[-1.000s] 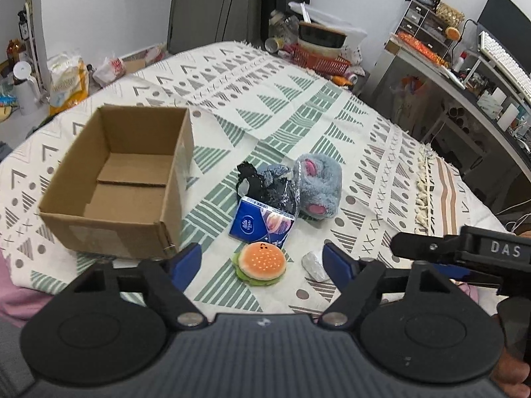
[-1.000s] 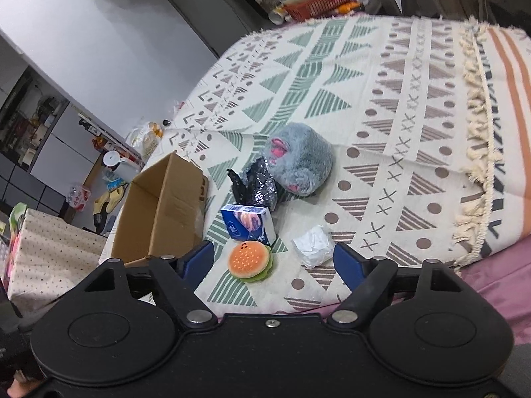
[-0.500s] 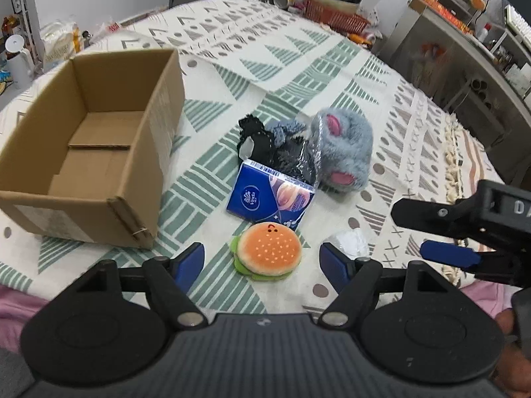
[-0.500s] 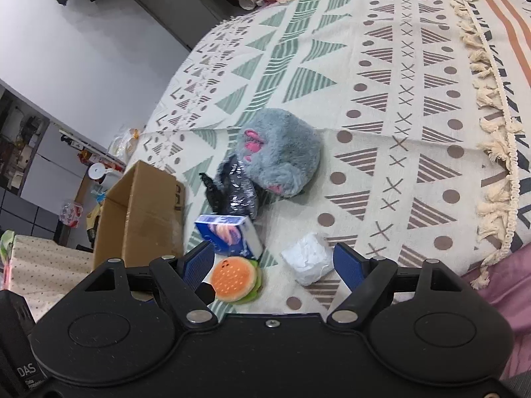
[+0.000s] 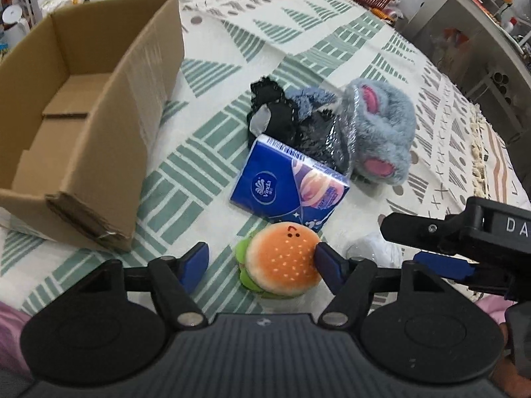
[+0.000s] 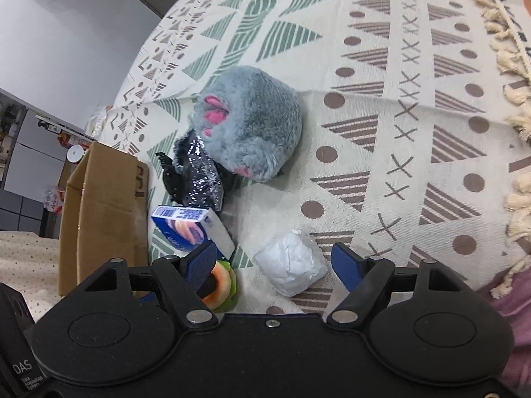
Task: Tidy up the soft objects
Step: 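Grasp the orange burger toy with the left gripper while the right gripper grasps the white tissue ball, then carry burger and tissue ball into the cardboard box and open both grippers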
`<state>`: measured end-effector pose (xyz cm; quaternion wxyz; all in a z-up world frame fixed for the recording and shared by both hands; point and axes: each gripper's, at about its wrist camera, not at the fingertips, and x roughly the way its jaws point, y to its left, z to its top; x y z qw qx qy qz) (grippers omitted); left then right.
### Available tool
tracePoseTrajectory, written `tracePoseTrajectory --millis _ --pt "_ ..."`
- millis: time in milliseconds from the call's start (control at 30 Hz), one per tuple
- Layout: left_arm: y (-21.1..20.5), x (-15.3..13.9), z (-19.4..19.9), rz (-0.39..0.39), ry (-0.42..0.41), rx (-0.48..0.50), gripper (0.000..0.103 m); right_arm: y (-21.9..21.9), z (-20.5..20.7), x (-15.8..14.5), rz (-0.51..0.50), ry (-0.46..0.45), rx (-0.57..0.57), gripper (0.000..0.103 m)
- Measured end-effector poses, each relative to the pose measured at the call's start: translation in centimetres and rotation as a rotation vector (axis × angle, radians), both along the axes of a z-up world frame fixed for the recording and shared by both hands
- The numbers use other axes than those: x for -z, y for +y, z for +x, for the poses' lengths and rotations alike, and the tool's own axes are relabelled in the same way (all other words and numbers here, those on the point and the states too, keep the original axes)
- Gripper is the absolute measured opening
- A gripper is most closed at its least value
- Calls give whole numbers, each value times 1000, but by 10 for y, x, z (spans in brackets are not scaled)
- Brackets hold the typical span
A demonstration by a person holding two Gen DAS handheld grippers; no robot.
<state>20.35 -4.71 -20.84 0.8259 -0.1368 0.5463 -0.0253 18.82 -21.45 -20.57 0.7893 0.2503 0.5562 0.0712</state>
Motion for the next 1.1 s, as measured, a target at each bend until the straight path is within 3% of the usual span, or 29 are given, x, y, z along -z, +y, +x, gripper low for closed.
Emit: tracePoseTrajectory --millis 167,233,300,433,533,567,1100 --pt "-8 6 5 -20 2 6 63 4 6 11 4 35 -14 68" --pt "-11 9 6 -26 1 11 55 4 8 16 3 50 -14 63" --pt "-11 10 5 -35 0 5 49 6 8 20 8 64 -17 49" --pt "-9 9 1 -61 -10 -11 34 7 6 17 14 40 -15 47" --pt "-6 5 -3 -89 -13 -20 29 3 2 13 36 26 -1 45" --pt "-5 3 -4 -91 -17 -21 29 3 0 11 46 17 0 39" --pt "19 -57 -32 -106 -170 -39 28 5 -18 -37 83 -143 -20 36"
